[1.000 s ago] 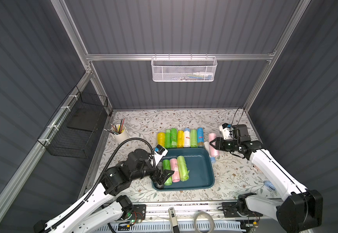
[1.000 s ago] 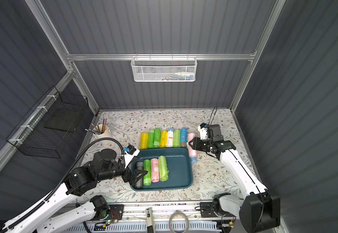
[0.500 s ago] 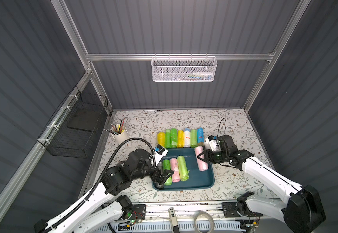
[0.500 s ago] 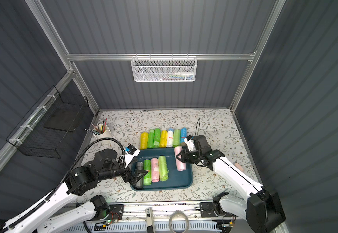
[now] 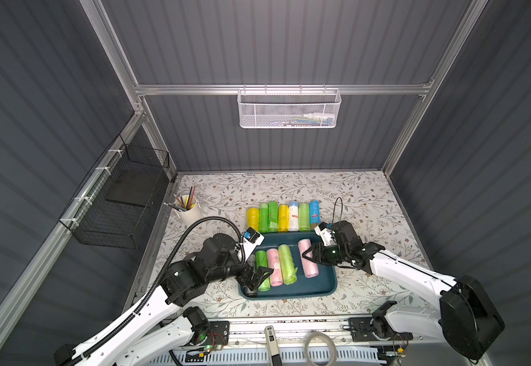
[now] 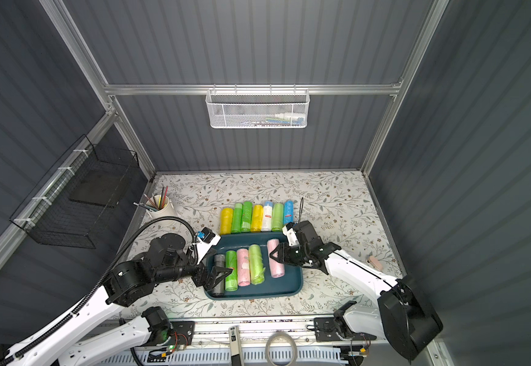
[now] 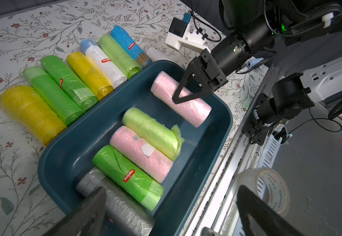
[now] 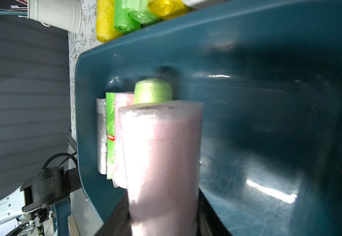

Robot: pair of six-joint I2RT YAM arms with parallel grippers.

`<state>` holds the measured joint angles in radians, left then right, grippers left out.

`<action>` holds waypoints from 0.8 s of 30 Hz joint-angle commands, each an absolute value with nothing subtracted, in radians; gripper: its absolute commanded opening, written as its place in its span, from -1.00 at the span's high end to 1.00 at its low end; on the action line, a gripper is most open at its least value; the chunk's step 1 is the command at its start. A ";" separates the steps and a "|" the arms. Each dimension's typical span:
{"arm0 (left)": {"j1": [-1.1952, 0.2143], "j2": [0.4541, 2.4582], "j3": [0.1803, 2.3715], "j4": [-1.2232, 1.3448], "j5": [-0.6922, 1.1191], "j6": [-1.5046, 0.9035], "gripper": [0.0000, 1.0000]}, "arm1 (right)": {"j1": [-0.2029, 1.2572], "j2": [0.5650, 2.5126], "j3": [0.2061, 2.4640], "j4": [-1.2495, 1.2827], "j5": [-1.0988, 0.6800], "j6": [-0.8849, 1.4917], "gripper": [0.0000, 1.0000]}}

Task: Put the roll of trash bags into the storage box
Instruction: Place the roll of trash bags in the storage box.

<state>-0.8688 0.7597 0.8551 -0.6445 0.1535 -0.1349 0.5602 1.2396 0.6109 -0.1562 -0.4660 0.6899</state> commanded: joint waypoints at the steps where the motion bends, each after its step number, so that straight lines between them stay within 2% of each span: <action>1: -0.861 0.754 0.838 -0.667 0.160 -0.143 -1.00 | 0.574 1.255 0.609 -0.079 -0.460 0.717 0.19; 24: -0.862 0.805 0.832 -0.667 0.193 -0.143 -0.99 | 0.617 1.383 0.617 -0.025 -0.415 0.724 0.20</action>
<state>-0.8688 0.7895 0.8421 -0.6518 0.1623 -0.1349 0.6098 1.3819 0.6094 -0.0578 -0.4309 0.7219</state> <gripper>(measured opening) 0.997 0.405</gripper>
